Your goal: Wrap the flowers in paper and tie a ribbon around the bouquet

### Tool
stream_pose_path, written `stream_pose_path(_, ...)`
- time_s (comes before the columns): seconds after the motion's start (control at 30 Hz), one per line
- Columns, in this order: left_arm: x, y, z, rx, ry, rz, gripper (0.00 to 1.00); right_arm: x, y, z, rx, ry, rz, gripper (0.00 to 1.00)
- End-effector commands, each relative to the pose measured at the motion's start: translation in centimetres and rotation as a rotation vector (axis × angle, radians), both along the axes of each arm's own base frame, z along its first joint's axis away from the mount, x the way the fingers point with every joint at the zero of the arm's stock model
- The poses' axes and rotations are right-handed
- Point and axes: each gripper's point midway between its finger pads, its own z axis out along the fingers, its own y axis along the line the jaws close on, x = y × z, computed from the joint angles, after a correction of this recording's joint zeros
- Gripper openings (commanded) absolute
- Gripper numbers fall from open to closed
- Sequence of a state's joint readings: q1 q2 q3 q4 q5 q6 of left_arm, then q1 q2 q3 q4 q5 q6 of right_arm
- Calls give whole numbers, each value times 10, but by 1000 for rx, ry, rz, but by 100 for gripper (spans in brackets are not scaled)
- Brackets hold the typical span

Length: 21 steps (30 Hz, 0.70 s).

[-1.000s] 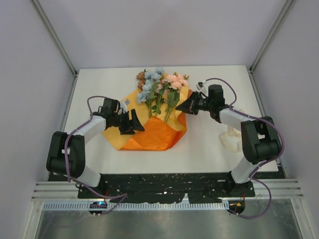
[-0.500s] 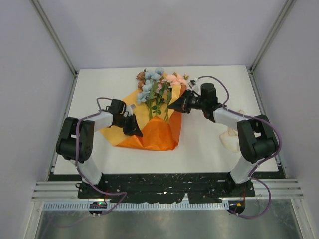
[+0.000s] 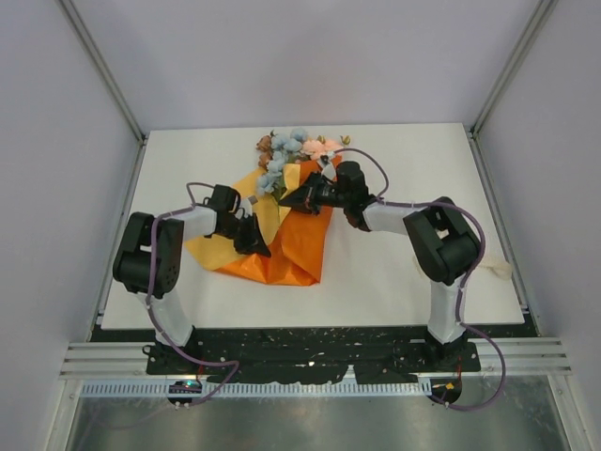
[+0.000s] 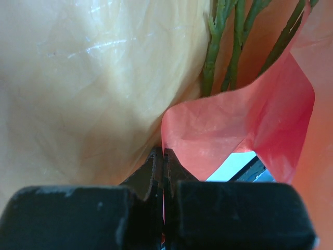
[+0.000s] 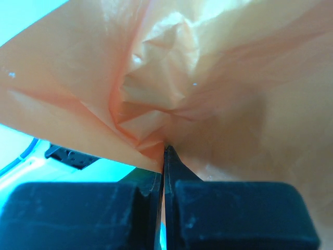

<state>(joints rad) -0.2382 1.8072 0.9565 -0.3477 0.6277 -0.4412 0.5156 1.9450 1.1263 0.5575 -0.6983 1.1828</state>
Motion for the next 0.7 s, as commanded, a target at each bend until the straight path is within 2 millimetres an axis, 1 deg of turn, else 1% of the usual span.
stream_pose_path(0.0, 16, -4, 3, -3, -49, -1, 0, 12, 28, 23, 73, -74, -5, 6)
stream_pose_path(0.03, 16, -4, 1, -1, -47, -1, 0, 11, 35, 14, 69, -59, 2, 6)
stream_pose_path(0.13, 16, -4, -1, 1, -40, 3, 0, 12, 47, 8, 87, -45, 7, 5)
stream_pose_path(0.17, 17, -4, -1, 1, -41, 3, 0, 12, 51, 1, 82, -39, 10, 5)
stream_pose_path(0.2, 16, -4, -3, 1, -37, 5, 0, 11, 53, -2, 81, -36, 14, 6)
stream_pose_path(0.23, 17, -4, -3, 1, -38, 6, 0, 11, 57, -8, 76, -26, 17, 5)
stream_pose_path(0.27, 16, -5, -4, 1, -35, 5, 0, 11, 59, -9, 86, -20, 21, 5)
stream_pose_path(0.3, 18, -4, -4, 0, -37, 8, 0, 9, 62, -18, 81, 0, 22, 5)
stream_pose_path(0.33, 18, -4, -5, -1, -35, 10, 0, 8, 64, -19, 89, 1, 26, 5)
stream_pose_path(0.37, 18, -5, -5, -2, -34, 14, 0, 6, 67, -28, 82, 14, 29, 5)
stream_pose_path(0.4, 18, -5, -6, -4, -31, 16, 0, 6, 69, -30, 86, 12, 32, 6)
stream_pose_path(0.43, 18, -5, -6, -5, -30, 15, 0, 7, 70, -40, 78, 27, 33, 5)
stream_pose_path(0.47, 18, -6, -6, -7, -29, 15, 0, 7, 72, -43, 87, 31, 33, 6)
stream_pose_path(0.5, 19, -5, -6, -8, -32, 18, 0, 9, 73, -51, 82, 44, 27, 5)
stream_pose_path(0.53, 20, -5, -5, -7, -35, 19, 0, 10, 73, -53, 84, 47, 25, 5)
stream_pose_path(0.6, 19, -5, -5, -8, -33, 18, 0, 11, 74, -65, 75, 55, 23, 5)
stream_pose_path(0.67, 18, -5, -5, -9, -30, 18, 0, 11, 76, -71, 73, 59, 27, 5)
